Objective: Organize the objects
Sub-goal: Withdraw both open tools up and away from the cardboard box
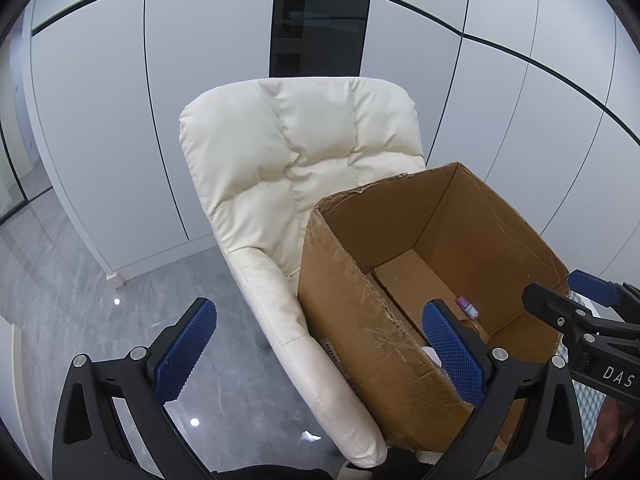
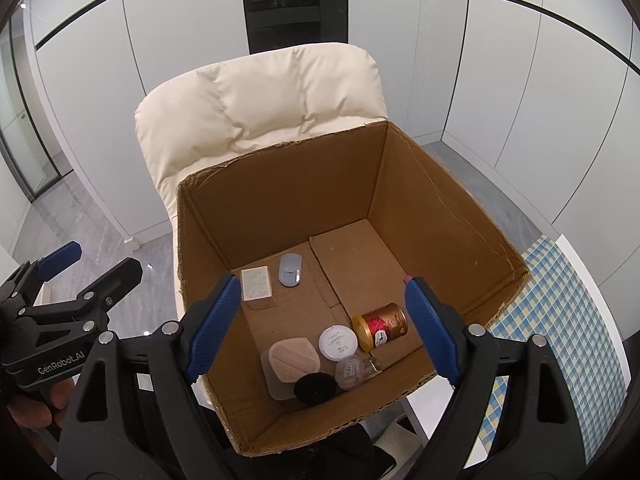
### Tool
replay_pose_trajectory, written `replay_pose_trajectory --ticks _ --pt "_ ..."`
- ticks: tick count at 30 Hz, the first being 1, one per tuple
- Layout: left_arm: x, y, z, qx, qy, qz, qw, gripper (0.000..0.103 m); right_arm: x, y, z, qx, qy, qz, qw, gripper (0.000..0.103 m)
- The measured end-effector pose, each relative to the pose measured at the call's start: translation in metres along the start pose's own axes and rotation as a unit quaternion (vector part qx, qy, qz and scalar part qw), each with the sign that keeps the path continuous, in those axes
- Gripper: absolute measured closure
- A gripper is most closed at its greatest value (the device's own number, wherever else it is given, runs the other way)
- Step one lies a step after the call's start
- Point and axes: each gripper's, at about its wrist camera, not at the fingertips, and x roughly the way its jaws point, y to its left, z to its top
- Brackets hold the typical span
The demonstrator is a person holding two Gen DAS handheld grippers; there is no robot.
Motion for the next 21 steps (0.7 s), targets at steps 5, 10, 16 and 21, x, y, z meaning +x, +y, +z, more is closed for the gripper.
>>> replay_pose_trajectory --ticks 5,10,16,21 --pt "0.001 -0.007 0.000 0.003 0.000 -0.004 1.0000 0.000 0.000 -0.008 -0.002 0.006 0.002 -0.006 1.000 0.015" --pt "0.003 -0.014 0.001 0.005 0.002 -0.010 0.9999 0.000 -0.005 -0.016 -0.004 0.013 -0.005 -0.013 1.000 0.007" --pt "0.006 -0.027 0.003 0.012 0.002 -0.017 0.9998 0.000 -0.010 -0.032 -0.007 0.023 -0.011 -0.030 0.999 0.005" --pt "0.007 -0.041 0.002 0.023 0.003 -0.026 0.9994 0.000 -0.012 -0.049 -0.011 0.041 -0.008 -0.045 0.998 0.000"
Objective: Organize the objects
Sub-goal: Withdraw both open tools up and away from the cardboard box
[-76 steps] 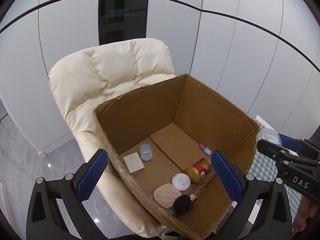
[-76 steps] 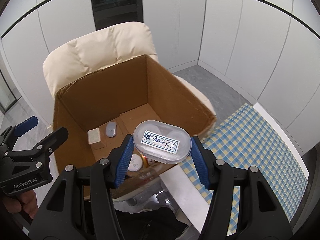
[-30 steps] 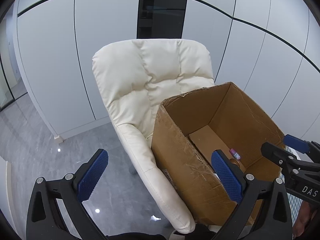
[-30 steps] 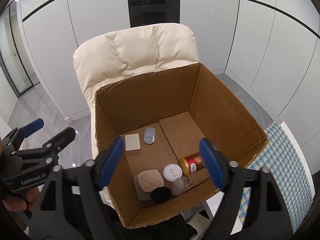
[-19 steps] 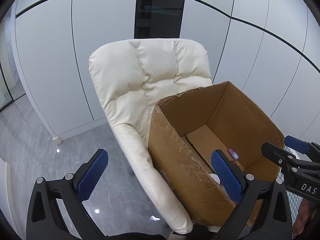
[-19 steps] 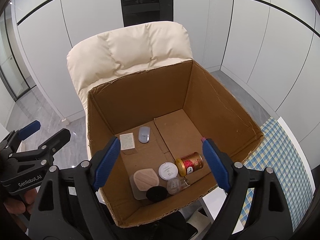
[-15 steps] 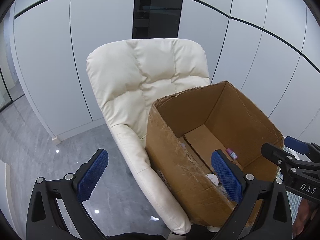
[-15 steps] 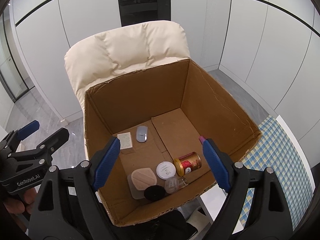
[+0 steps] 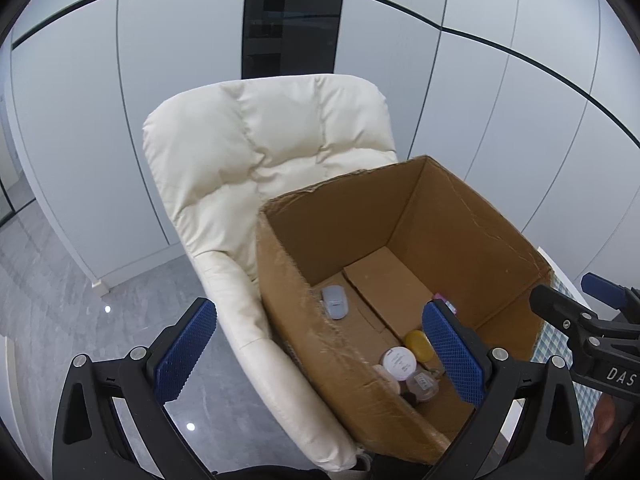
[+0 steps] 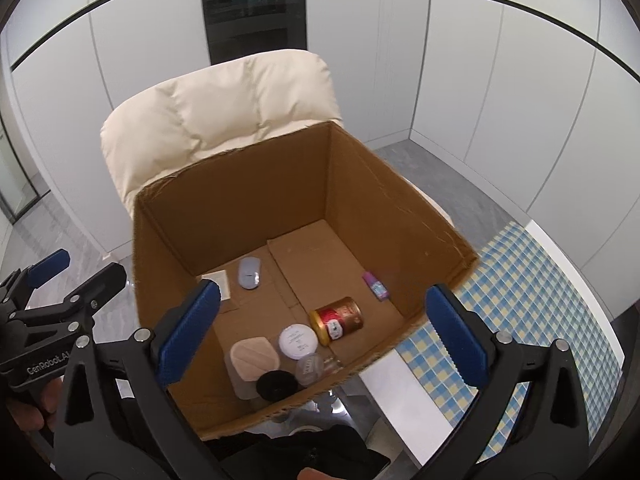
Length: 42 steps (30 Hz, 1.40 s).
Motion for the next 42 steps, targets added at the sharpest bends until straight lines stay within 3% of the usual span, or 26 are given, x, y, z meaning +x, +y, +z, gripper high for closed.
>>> replay_pose_trajectory --ticks 42 --pt "0.017 -0.091 -0.006 0.045 0.033 -0.068 0.9961 0.000 -0.015 -0.099 -0.027 0.092 0.019 -0.043 0.995 0.000"
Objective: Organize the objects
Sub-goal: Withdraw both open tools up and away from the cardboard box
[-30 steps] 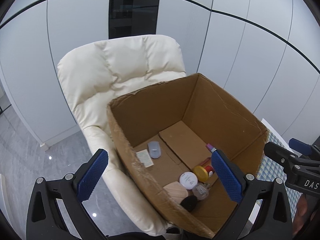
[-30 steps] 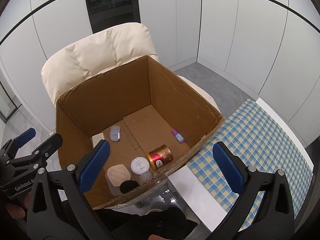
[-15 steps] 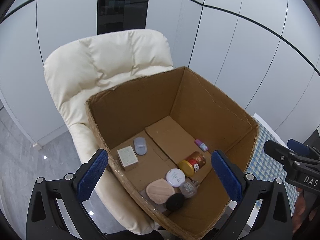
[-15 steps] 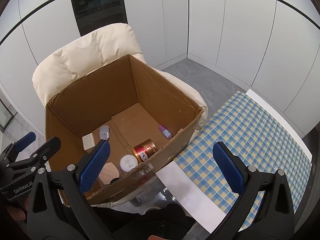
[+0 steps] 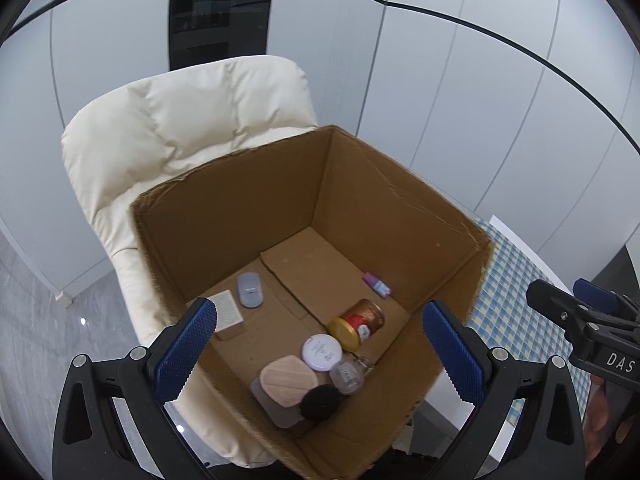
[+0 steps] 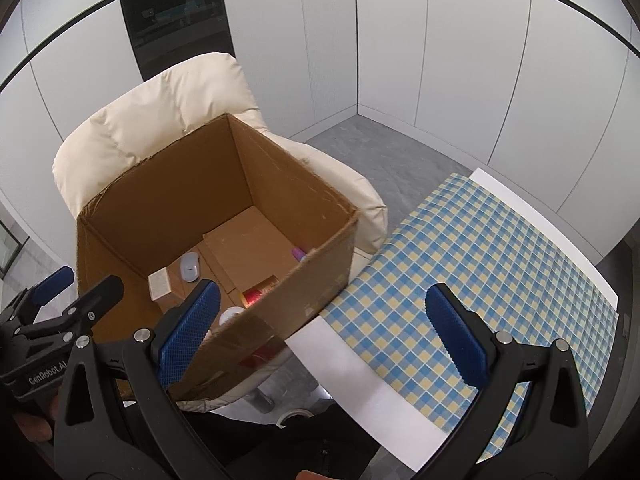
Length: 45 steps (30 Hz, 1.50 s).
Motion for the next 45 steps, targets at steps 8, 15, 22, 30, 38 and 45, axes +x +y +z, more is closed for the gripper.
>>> replay_pose_trajectory --ticks 8,15,22,30,38,45 --pt "0.003 -0.018 0.000 0.009 0.001 -0.012 0.9999 0.000 -0.006 -0.023 -0.003 0.021 -0.003 -0.011 1.000 0.000" --pt "0.006 -0.038 0.000 0.024 0.004 -0.022 0.9995 0.000 -0.011 -0.038 -0.007 0.024 -0.003 -0.018 1.000 0.000" --pt "0.007 -0.057 -0.001 0.037 0.004 -0.032 0.9988 0.000 -0.017 -0.059 -0.012 0.038 -0.005 -0.031 0.999 0.000" --pt "0.009 -0.083 -0.002 0.056 0.004 -0.045 0.9974 0.000 -0.025 -0.086 -0.019 0.053 -0.005 -0.047 0.997 0.000" --pt "0.008 -0.116 -0.006 0.072 0.013 -0.064 0.9953 0.000 -0.039 -0.118 -0.029 0.077 -0.007 -0.063 0.995 0.000" --pt "-0.016 -0.139 -0.016 0.090 0.008 -0.068 0.9936 0.000 -0.071 -0.142 -0.046 0.090 -0.020 -0.072 0.993 0.000"
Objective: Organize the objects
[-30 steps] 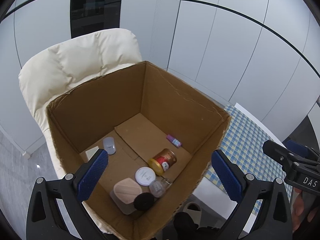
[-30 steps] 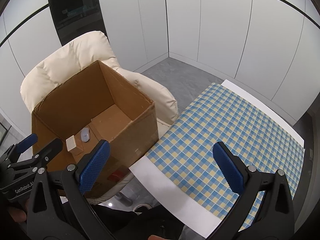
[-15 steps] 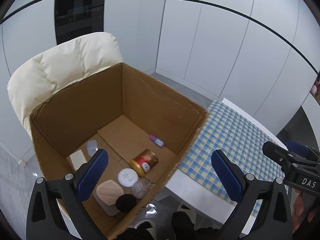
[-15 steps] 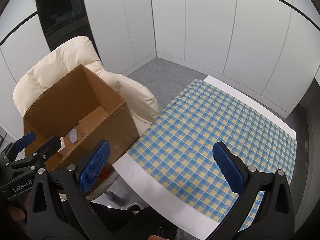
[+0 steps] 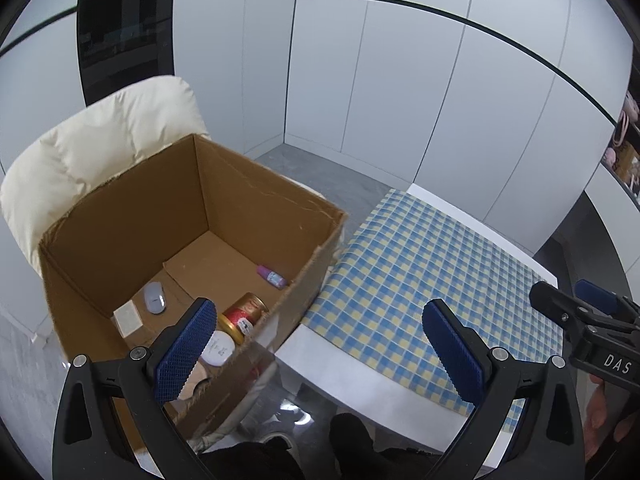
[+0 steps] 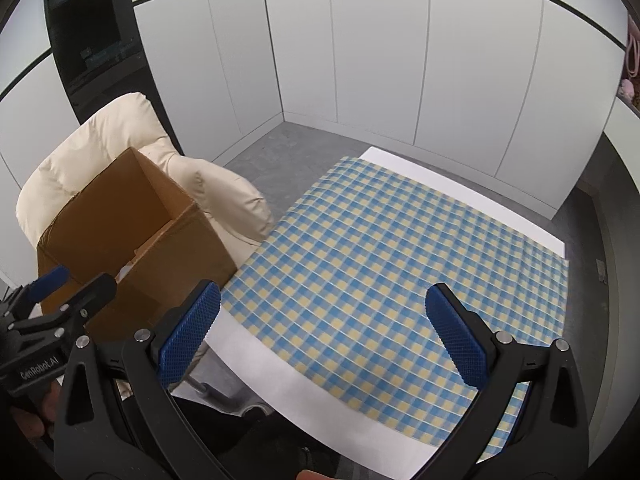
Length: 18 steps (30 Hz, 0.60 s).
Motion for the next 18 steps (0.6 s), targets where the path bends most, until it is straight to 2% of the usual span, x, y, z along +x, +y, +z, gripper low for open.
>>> replay_pose_trajectory --ticks 5,8,10,14,18 --pt "-0.027 -0.019 -0.017 0.008 0.007 0.004 0.9999 0.000 -0.024 -0.018 -0.016 -0.003 -0.008 -0.008 1.000 0.000" --pt "-0.045 -0.032 -0.025 0.011 -0.009 0.015 0.9998 0.000 -0.043 -0.025 -0.027 -0.015 -0.022 -0.021 0.999 0.000" --pt "-0.055 -0.041 -0.034 0.025 -0.014 0.023 0.9993 0.000 -0.054 -0.030 -0.032 -0.008 -0.027 -0.014 0.999 0.000" --pt "-0.065 -0.049 -0.055 0.023 0.006 0.047 0.9986 0.000 -0.075 -0.034 -0.048 -0.006 -0.032 0.000 0.999 0.000" --pt "-0.077 -0.060 -0.068 0.040 0.010 0.049 0.9979 0.000 -0.090 -0.032 -0.062 -0.012 -0.031 0.002 0.999 0.000"
